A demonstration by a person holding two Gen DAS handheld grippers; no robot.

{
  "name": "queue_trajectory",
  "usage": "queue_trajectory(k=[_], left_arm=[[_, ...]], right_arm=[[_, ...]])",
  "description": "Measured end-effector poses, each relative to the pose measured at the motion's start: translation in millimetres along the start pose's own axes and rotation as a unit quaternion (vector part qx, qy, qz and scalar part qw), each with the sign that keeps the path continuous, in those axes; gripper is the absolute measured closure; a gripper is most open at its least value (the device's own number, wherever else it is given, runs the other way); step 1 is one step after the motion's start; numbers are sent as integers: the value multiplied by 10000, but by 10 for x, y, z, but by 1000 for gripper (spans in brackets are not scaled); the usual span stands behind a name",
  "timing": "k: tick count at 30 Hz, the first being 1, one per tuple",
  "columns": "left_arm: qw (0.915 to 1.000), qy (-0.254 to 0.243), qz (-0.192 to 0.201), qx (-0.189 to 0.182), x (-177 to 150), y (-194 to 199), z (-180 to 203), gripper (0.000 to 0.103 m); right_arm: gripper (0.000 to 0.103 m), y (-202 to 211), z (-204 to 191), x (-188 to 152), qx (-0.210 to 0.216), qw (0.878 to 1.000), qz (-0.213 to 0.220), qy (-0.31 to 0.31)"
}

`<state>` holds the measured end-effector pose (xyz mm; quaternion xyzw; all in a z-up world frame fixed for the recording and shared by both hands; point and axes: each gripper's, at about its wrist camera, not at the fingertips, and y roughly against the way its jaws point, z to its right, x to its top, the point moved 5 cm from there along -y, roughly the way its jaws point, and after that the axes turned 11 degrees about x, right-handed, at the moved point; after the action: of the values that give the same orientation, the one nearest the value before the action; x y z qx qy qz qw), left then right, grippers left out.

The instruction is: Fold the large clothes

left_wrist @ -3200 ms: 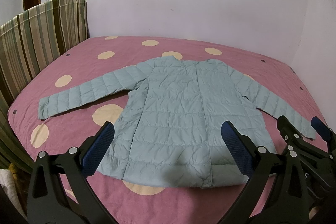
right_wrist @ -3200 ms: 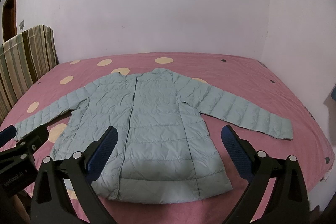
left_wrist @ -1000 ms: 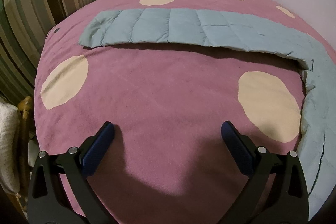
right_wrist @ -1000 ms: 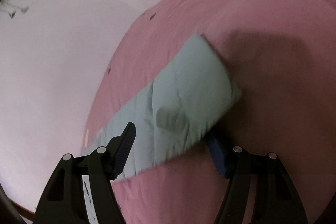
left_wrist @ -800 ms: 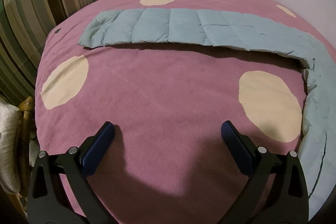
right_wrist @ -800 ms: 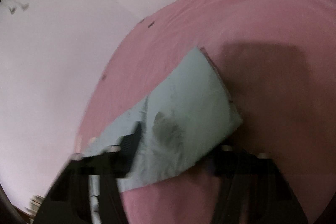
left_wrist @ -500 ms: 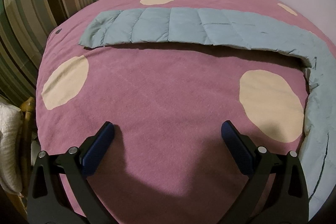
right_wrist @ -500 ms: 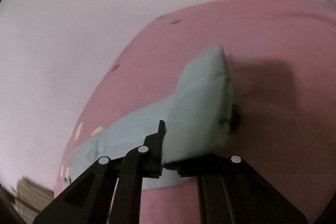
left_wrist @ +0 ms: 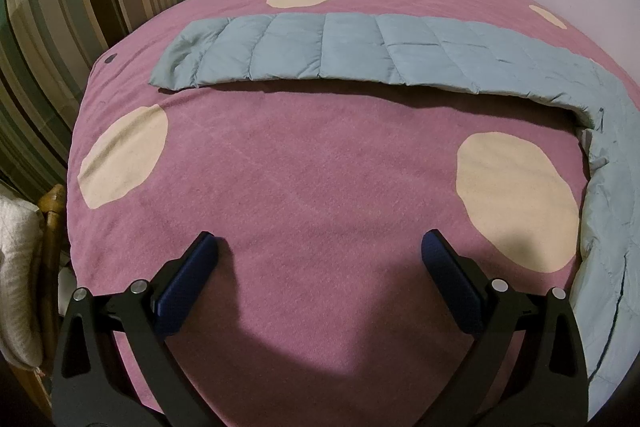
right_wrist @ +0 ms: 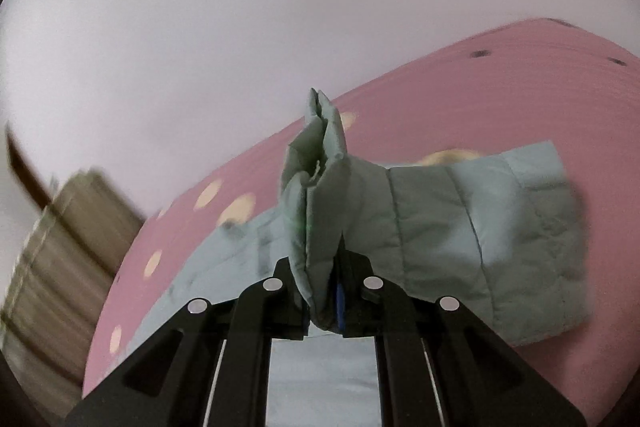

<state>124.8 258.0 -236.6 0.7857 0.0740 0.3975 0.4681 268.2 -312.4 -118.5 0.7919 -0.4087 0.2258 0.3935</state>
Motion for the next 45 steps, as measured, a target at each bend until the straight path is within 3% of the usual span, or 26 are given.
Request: queue_trajectory(k=[4,7,9,13,15,19,21,23,25,29,32,34,37,39,42,45], left_arm=[[10000,13,-2,-10,0,-3,-1,2],[10000,17,-2,-14,-4,2,4,2],[10000,13,-2,-8,-3,2,4,2],[10000,16,-3,-12,-5,2,0,2],[10000,15,-3,-11,-4,3,3,2],[10000,9,-4,-3,-3,2,1,2],[10000,2,-3,6,-7,3,1,2],[10000,1,-3,9,-6,3,4,2],[10000,0,-4,10,-5,1,3,2],[10000,2,-4,8,-5,-1,2,2],[10000,-3,-4,13,-4,-1,1,2],[10000,-8,-2,22,-3,1,3,2],[10000,-17,1,34,-6,4,6,2],[10000,-20,1,36,-7,4,5,2],[10000,-35,3,60,-8,5,6,2],[10000,-46,-1,78,-5,0,9,2]], right_arm=[[94,-631,-594,-306,286,9963,-589,562],[95,-827,-919,-656,419,9907,-973,848],[95,-1097,-1099,-679,481,9868,-1205,972],[94,-1294,-1272,-985,503,9774,-1658,1208],[94,-1370,-1402,-1317,490,9718,-1902,1308],[91,-1500,-1374,-1595,336,9618,-2304,1441],[83,-1542,-1385,-1613,345,9605,-2350,1449],[56,-1496,-1415,-1634,537,9597,-2390,1376],[41,-1408,-1469,-1651,756,9589,-2383,1345],[40,-1061,-1518,-1586,1000,9567,-2249,1556],[40,-742,-1348,-1373,846,9639,-1959,1591],[41,-488,-1002,-1087,417,9748,-1583,1516],[56,-244,-392,-736,-400,9835,-1198,1293],[62,-149,76,-605,-808,9872,-1101,824],[63,-193,588,-654,-1228,9824,-1304,527],[65,-338,837,-829,-1106,9802,-1612,300]])
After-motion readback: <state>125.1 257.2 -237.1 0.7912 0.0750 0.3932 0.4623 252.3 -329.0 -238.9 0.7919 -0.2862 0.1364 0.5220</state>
